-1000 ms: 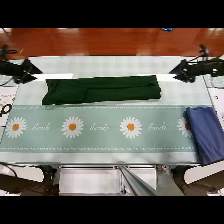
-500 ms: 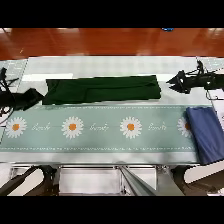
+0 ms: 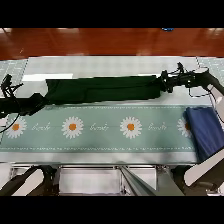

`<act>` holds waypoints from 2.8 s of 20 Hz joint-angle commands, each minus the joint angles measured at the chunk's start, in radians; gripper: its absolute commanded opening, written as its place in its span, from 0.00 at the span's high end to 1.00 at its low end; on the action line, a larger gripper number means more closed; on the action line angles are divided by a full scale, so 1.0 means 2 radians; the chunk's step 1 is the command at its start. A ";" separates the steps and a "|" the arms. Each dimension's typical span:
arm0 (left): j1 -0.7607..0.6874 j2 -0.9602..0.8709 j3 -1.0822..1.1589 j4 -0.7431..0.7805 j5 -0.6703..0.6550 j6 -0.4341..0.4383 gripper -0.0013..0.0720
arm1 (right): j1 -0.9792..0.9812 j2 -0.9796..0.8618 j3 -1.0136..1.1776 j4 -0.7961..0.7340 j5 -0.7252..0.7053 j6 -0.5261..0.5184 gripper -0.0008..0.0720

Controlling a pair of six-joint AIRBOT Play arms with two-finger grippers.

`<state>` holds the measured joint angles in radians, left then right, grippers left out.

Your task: Fold the shirts.

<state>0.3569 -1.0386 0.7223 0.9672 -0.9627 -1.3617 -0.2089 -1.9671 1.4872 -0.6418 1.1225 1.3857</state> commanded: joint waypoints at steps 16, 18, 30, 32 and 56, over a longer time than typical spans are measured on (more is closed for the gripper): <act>-0.273 -0.130 0.139 -0.070 0.123 0.046 0.96 | 0.023 0.363 -0.094 -0.204 0.068 0.006 0.95; -0.346 -0.202 0.214 -0.071 0.095 0.046 0.96 | 0.024 0.424 -0.128 -0.201 0.072 0.014 0.95; -0.598 -0.480 0.499 -0.127 0.011 -0.045 0.96 | 0.024 0.581 -0.165 -0.153 0.130 0.054 0.95; -0.589 -0.475 0.499 -0.126 -0.017 -0.018 0.96 | 0.024 0.579 -0.165 -0.151 0.126 0.056 0.95; -0.095 0.056 -0.015 -0.080 -0.033 0.075 0.96 | 0.355 0.046 0.102 0.052 -0.113 0.035 0.95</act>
<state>0.1478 -0.9493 0.7151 0.8074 -1.0309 -1.2171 0.4725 -1.7454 1.6043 -0.6258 0.9089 1.4826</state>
